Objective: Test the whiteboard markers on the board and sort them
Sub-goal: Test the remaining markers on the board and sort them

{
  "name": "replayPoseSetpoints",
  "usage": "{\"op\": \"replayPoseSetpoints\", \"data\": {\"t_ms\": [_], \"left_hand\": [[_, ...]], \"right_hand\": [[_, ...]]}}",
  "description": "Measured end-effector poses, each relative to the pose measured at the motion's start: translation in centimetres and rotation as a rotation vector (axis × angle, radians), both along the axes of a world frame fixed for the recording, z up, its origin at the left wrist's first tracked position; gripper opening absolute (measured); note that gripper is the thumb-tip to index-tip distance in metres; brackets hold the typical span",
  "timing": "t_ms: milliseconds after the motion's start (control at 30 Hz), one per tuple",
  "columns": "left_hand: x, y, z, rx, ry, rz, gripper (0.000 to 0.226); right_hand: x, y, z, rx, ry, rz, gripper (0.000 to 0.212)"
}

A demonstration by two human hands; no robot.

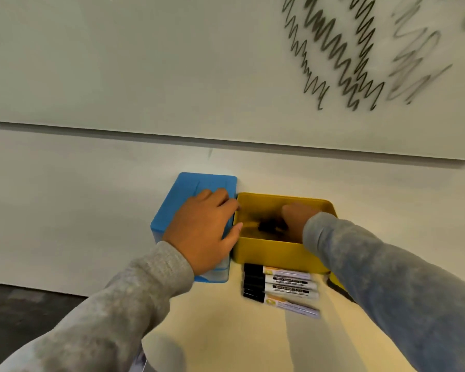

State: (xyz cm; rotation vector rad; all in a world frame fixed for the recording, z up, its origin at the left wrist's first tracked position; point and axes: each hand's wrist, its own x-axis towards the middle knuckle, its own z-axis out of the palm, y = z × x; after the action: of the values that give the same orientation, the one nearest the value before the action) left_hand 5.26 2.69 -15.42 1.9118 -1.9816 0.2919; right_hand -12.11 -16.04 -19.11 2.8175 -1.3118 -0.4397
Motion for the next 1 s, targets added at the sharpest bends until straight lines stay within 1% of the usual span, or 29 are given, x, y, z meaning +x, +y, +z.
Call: {"op": "replayPoseSetpoints", "data": {"t_ms": [100,167,267,333,433,500,600,700,767,833,867,933,1000], "left_hand": [[0.0,-0.2,0.1,-0.012,-0.006,0.005,0.044],[0.2,-0.2,0.0,-0.021,0.013,0.003,0.037],[0.1,-0.2,0.2,-0.019,0.016,0.01,0.04],[0.0,-0.2,0.3,-0.014,0.006,0.016,0.045],[0.0,0.0,0.5,-0.017,-0.005,0.002,0.049],[0.0,0.1,0.7,-0.019,-0.017,-0.01,0.05],[-0.1,0.3,1.3,-0.047,0.003,-0.023,0.049],[-0.7,0.4,2.5,-0.094,0.03,-0.061,0.053],[-1.4,0.5,3.2,-0.081,-0.014,-0.099,0.055],[-2.1,0.8,3.9,-0.059,-0.077,-0.121,0.051],[-2.2,0.9,4.1,-0.057,-0.095,-0.131,0.047],[-2.4,1.2,4.6,-0.083,-0.1,-0.156,0.038],[-2.6,1.7,5.2,-0.107,-0.06,-0.182,0.033]], "right_hand": [[-0.1,0.1,0.0,0.013,0.017,0.043,0.005],[-0.2,0.1,0.1,0.036,0.008,0.028,0.009],[-0.7,0.1,0.6,0.073,-0.041,0.01,0.013],[-0.9,0.1,1.3,0.084,-0.138,-0.003,0.015],[-1.6,0.7,3.3,0.12,-0.353,-0.002,0.016],[-2.2,1.7,5.0,0.123,-0.488,0.043,0.016],[-2.8,3.6,6.9,0.089,-0.641,0.145,0.017],[-3.3,5.9,8.5,0.092,-0.717,0.24,0.019],[-3.9,7.4,9.5,0.121,-0.72,0.29,0.017],[-4.5,8.6,10.5,0.177,-0.764,0.305,0.015],[-4.8,9.0,10.9,0.217,-0.82,0.296,0.013],[-5.5,9.7,12.0,0.323,-0.977,0.256,0.012],[-6.3,10.3,12.9,0.397,-1.148,0.199,0.014]]}}
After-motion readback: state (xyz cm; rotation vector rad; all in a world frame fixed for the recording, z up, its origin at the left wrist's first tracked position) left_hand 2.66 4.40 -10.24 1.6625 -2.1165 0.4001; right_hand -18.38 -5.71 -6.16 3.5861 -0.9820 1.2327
